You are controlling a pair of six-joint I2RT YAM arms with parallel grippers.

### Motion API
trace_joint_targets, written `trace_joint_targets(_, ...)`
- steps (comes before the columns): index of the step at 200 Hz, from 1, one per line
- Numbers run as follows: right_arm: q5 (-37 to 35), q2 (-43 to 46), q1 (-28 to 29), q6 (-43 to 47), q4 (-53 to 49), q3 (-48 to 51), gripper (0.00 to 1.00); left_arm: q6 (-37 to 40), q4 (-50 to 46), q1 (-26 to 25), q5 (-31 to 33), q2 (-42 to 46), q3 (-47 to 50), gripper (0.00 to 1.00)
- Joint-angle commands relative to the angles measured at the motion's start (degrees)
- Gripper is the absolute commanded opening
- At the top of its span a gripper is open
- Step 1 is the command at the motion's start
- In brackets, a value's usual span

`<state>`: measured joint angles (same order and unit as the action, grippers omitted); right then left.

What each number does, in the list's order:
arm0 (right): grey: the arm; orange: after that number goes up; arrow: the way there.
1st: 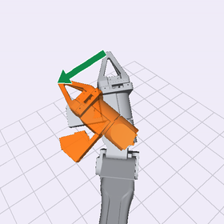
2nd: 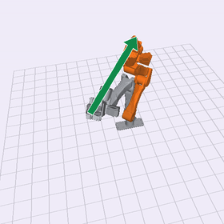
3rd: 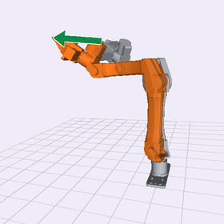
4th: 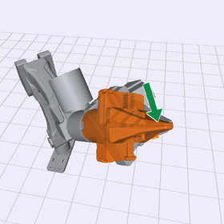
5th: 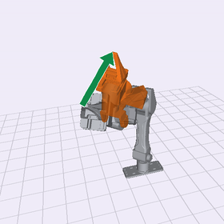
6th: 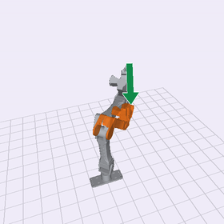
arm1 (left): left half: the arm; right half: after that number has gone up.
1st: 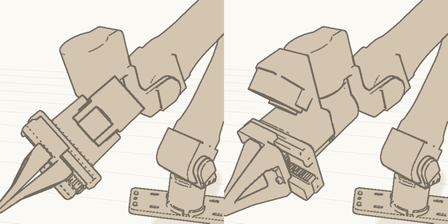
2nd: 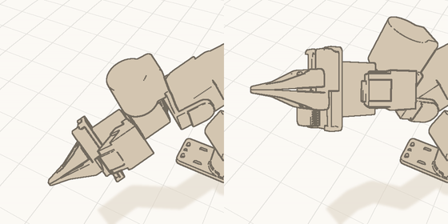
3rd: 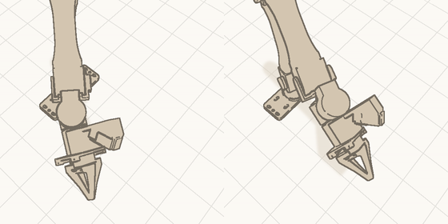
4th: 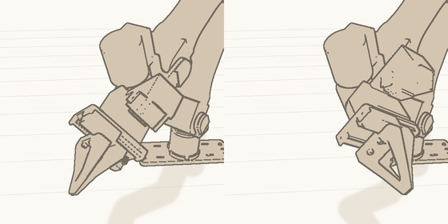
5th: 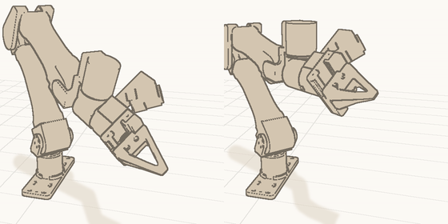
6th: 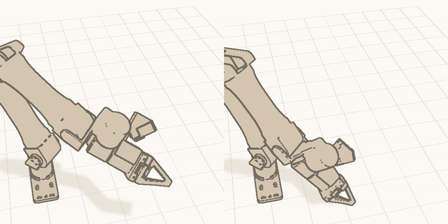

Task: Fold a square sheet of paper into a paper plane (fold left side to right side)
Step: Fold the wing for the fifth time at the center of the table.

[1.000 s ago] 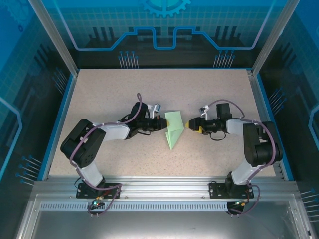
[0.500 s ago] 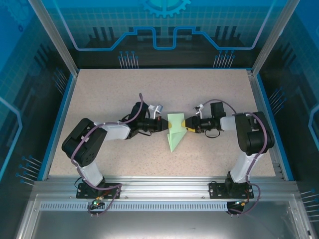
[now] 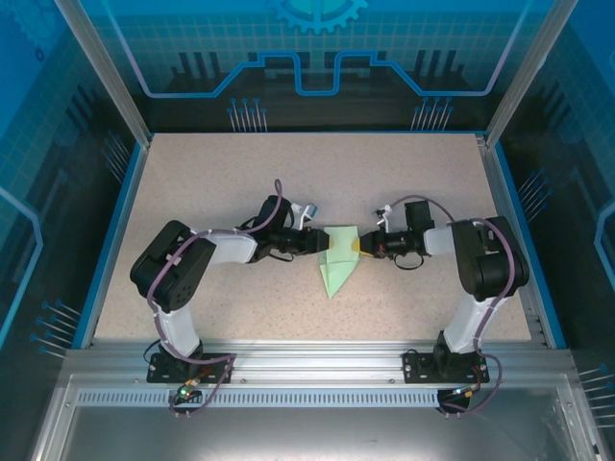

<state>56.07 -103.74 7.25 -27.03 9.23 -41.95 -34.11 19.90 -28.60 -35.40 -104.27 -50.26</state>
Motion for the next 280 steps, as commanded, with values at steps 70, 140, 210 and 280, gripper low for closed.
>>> trace_joint_targets(70, -7.9, 10.4, 2.3, -1.5, -10.2, 1.5, 0.08, 15.6, -27.1, -4.8, 22.6, 26.9, 2.4, 0.70)
trace_joint_targets(140, -10.3, 14.0, 3.5, -4.1, -16.4, -0.4, 0.26, 9.0, -27.1, -24.9, 39.6, 28.6, 7.4, 0.74)
trace_joint_targets(210, -10.8, 13.5, 3.6, -5.5, -21.8, -1.9, 0.29, 11.5, -31.9, -34.6, 53.8, 16.6, -2.6, 0.79)
trace_joint_targets(280, -10.9, 12.5, 3.7, -9.9, -23.7, -2.2, 0.28, 11.6, -37.9, -37.7, 62.1, 4.4, -11.7, 0.81)
